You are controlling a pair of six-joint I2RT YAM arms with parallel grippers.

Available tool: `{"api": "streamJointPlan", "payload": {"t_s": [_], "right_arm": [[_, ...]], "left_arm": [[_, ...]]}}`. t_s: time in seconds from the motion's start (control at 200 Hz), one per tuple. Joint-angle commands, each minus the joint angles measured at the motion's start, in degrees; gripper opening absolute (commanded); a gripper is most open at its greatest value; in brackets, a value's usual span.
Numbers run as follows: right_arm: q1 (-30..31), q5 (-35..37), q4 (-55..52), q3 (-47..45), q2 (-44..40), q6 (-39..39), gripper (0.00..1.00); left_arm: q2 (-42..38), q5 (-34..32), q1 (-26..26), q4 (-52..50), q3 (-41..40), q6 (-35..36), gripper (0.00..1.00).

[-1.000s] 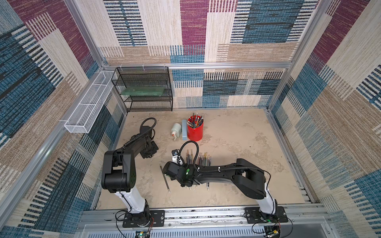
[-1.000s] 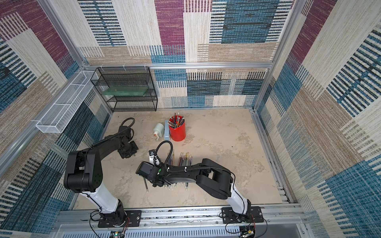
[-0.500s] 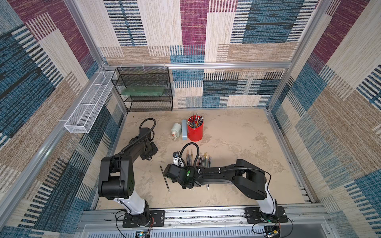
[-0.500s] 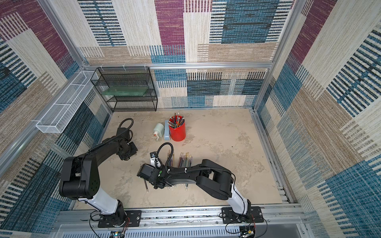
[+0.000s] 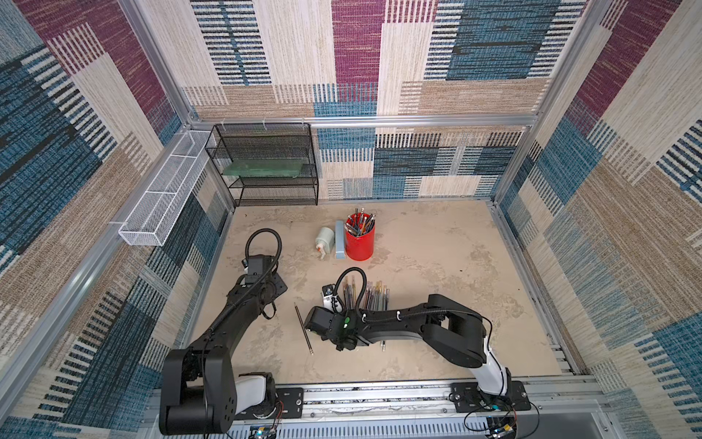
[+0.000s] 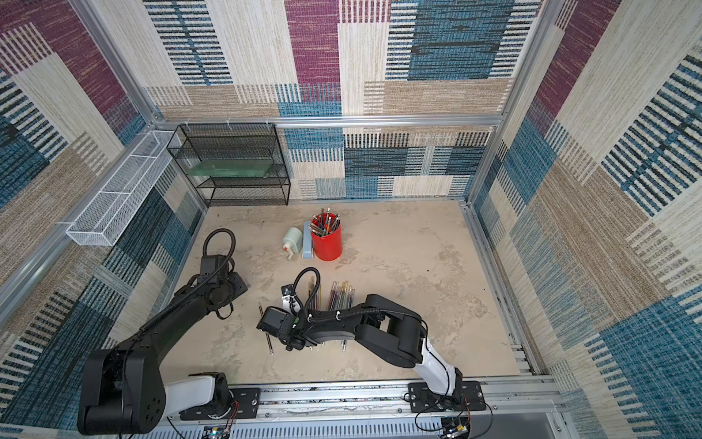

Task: Remove the protective cover of the pencils
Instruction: Pick up the pencil from the center of the board.

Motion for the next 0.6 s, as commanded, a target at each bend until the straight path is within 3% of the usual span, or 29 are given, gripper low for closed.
{"api": "streamJointPlan", "payload": {"t_s": [0.0, 0.085, 0.105, 0.135, 0.145, 0.28, 0.326, 0.351, 0.506, 0.596], "right_arm": [[0.07, -0.21, -0.78, -0.77, 0.24, 1.17, 0.34], [0.04, -0.66, -0.65, -1.12, 0.24, 1.27, 0.29], [0.16, -0.75, -0.60, -1.16, 0.24, 1.24, 0.29], [0.17, -0.76, -0.69, -1.23, 0.24, 1.25, 0.28], [0.24, -0.76, -0.69, -1.26, 0.24, 1.27, 0.28], [0.34, -1.02, -0.61, -1.16, 0.58, 1.24, 0.25], [0.34, -1.14, -0.52, -1.07, 0.66, 1.24, 0.24], [0.27, -1.20, -0.42, -0.97, 0.68, 1.20, 0.23], [0.30, -1.46, -0.08, -0.39, 1.01, 1.00, 0.17], [0.27, -1.89, -0.05, 0.28, 1.38, 0.87, 0.14]], "left_arm": [[-2.88, -3.27, 0.10, 2.00, -1.12, -1.52, 0.55], [-6.59, -5.39, 0.05, 2.69, -3.28, -2.65, 0.70], [-7.45, -5.88, 0.10, 2.76, -3.98, -2.93, 0.76], [-8.62, -6.76, 0.10, 2.80, -4.74, -3.52, 0.97], [-9.10, -7.16, 0.10, 2.81, -5.02, -3.63, 1.00], [-10.63, -9.39, 0.15, 0.75, -5.32, -5.18, 0.99], [-10.45, -8.61, 0.11, 1.27, -5.17, -4.49, 0.81], [-10.23, -8.36, 0.10, 1.49, -5.11, -4.37, 0.77], [-9.08, -9.42, 0.19, -0.10, -3.91, -5.89, 0.81], [-10.47, -10.12, 0.19, 1.64, -5.05, -6.61, 0.90]]}}
